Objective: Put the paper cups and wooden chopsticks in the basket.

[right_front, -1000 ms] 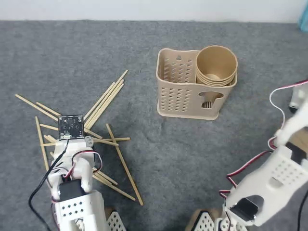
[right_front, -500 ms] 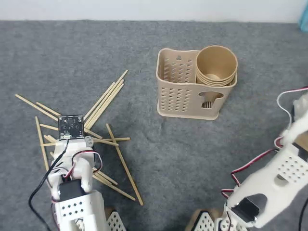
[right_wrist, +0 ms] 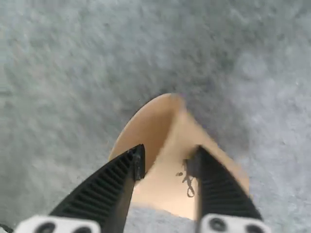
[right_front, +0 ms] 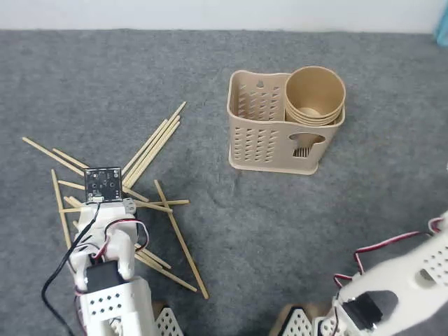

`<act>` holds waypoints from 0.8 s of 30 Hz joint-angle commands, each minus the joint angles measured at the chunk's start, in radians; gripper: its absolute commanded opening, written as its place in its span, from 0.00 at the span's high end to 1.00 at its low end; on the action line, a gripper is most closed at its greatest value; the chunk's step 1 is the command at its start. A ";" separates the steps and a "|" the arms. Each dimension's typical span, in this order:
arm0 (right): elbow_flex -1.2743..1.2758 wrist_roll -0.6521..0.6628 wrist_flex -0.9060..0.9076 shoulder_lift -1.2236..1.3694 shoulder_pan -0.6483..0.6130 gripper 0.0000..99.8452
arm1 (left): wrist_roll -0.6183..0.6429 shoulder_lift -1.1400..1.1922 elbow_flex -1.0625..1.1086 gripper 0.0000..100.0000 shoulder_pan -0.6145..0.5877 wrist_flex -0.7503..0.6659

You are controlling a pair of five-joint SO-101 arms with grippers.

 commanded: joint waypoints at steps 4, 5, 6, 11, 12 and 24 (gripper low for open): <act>-0.060 0.094 0.021 -0.079 0.073 0.98 | -0.009 -0.011 -0.004 0.98 0.006 -0.025; -0.060 0.094 0.021 -0.081 0.074 0.98 | -0.009 -0.011 -0.004 0.98 0.008 -0.025; -0.060 0.094 0.021 -0.084 0.074 1.00 | -0.009 -0.011 -0.004 0.98 0.008 -0.025; -0.087 0.071 0.025 -0.087 0.067 0.99 | -0.009 -0.011 -0.004 0.98 0.008 -0.025; -0.104 0.037 0.022 -0.087 0.067 0.99 | -0.009 -0.011 -0.004 0.98 0.008 -0.025; -0.394 -0.290 0.044 -0.108 0.059 0.99 | -0.009 -0.011 -0.004 0.98 0.008 -0.028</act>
